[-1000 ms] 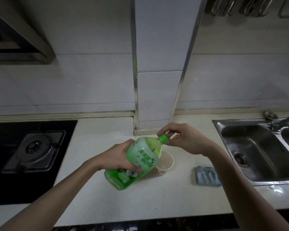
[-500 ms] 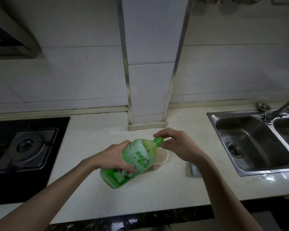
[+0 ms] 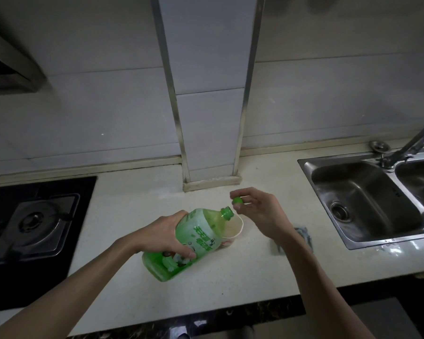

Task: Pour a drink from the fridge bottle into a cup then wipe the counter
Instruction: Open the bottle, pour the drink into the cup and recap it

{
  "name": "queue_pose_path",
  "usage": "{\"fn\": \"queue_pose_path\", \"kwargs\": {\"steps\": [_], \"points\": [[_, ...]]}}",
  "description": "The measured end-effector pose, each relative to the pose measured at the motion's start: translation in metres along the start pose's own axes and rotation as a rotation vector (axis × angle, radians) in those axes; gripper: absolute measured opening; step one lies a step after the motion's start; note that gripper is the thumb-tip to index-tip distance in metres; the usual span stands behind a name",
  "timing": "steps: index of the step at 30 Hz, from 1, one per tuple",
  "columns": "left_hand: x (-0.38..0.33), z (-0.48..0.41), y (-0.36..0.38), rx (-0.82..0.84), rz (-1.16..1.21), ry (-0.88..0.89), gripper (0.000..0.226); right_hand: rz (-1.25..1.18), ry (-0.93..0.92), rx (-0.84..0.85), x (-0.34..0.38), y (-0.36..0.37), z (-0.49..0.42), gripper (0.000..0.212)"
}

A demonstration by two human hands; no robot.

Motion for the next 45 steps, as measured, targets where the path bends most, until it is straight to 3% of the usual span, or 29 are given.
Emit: {"fn": "queue_pose_path", "kwargs": {"steps": [14, 21, 45], "points": [[0.018, -0.016, -0.003, -0.048, -0.143, -0.085, 0.077, 0.041, 0.208, -0.266, -0.068, -0.018, 0.015, 0.025], [0.024, -0.023, -0.003, -0.049, -0.3, -0.131, 0.078, 0.049, 0.31, -0.264, -0.09, -0.016, 0.027, 0.028], [0.033, -0.031, 0.003, -0.003, -0.363, -0.177, 0.075, 0.056, 0.364, -0.266, -0.108, -0.017, 0.035, 0.03]]}}
Point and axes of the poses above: each hand's wrist, its own z-axis away from the middle knuckle, its own y-axis out of the palm, x = y × z, the point moved 5 cm from there along -z, towards the middle knuckle, and after that the axes turned 3 degrees about x, right-handed, at the moved point
